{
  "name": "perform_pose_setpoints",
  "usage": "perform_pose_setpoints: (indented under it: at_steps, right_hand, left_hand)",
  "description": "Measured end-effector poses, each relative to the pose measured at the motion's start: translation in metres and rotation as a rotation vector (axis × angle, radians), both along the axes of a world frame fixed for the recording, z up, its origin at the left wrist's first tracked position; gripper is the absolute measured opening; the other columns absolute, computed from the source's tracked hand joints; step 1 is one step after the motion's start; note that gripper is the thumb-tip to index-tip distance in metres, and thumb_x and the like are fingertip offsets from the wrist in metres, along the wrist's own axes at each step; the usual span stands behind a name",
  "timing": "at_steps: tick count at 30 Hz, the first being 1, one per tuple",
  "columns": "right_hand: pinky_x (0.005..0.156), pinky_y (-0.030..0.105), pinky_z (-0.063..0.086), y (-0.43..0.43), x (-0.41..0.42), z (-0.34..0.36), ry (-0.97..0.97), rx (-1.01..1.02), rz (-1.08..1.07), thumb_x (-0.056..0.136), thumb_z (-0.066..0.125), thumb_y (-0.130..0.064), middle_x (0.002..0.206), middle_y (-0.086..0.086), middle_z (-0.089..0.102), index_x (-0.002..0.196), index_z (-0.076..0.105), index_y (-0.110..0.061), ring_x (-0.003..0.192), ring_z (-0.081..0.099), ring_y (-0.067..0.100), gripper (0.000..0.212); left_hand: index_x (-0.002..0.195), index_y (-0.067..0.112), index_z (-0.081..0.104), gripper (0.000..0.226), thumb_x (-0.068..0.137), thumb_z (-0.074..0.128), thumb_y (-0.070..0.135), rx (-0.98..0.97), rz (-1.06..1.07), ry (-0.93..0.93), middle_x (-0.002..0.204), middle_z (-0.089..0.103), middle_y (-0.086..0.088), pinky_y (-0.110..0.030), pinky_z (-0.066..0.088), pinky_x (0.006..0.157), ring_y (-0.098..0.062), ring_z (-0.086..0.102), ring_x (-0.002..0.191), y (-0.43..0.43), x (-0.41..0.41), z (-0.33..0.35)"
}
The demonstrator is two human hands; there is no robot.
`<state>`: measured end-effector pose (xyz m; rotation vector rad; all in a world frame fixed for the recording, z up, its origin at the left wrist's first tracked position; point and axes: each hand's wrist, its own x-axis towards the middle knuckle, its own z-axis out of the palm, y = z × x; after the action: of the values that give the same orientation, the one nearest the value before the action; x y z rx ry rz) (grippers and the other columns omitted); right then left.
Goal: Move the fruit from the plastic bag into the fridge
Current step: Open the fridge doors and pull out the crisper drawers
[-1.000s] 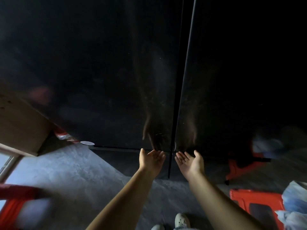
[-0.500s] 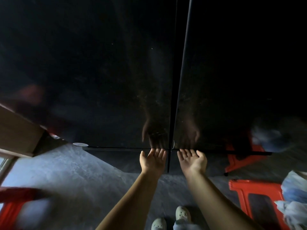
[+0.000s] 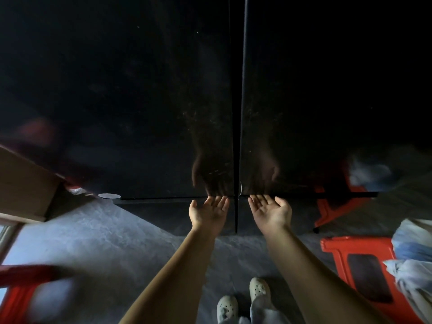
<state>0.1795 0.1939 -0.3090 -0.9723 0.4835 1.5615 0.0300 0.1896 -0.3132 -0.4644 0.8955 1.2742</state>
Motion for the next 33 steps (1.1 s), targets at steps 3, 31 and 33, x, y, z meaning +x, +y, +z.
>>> perform_pose_setpoints:
  at_steps: [3, 31, 33]
  right_hand:
    - [0.113, 0.043, 0.028, 0.001, 0.003, 0.002, -0.012, 0.001, 0.016, 0.100, 0.028, -0.028, 0.149, 0.019, 0.032, 0.144, 0.027, -0.002, 0.136, 0.033, 0.034, 0.051]
    - [0.111, 0.040, 0.030, -0.010, 0.000, 0.002, -0.070, 0.007, 0.027, 0.099, 0.029, -0.026, 0.148, 0.019, 0.034, 0.144, 0.027, -0.001, 0.133, 0.038, 0.033, 0.051]
    - [0.111, 0.040, 0.031, -0.013, 0.000, 0.001, -0.085, 0.002, 0.032, 0.099, 0.029, -0.026, 0.146, 0.019, 0.036, 0.142, 0.031, -0.001, 0.132, 0.040, 0.033, 0.050]
  left_hand:
    - [0.147, 0.000, 0.018, 0.070, 0.098, 0.021, 0.050, -0.009, 0.000, 0.001, 0.154, 0.017, -0.023, -0.044, 0.015, 0.117, -0.035, 0.018, 0.142, -0.001, -0.002, 0.004]
    - [0.145, 0.000, 0.023, 0.068, 0.098, 0.020, 0.049, -0.015, -0.086, 0.059, 0.152, 0.024, -0.023, -0.041, 0.018, 0.117, -0.035, 0.026, 0.140, -0.015, -0.003, 0.010]
    - [0.146, 0.000, 0.023, 0.068, 0.098, 0.021, 0.049, -0.016, -0.081, 0.060, 0.152, 0.024, -0.023, -0.042, 0.018, 0.117, -0.035, 0.026, 0.140, -0.016, -0.003, 0.011]
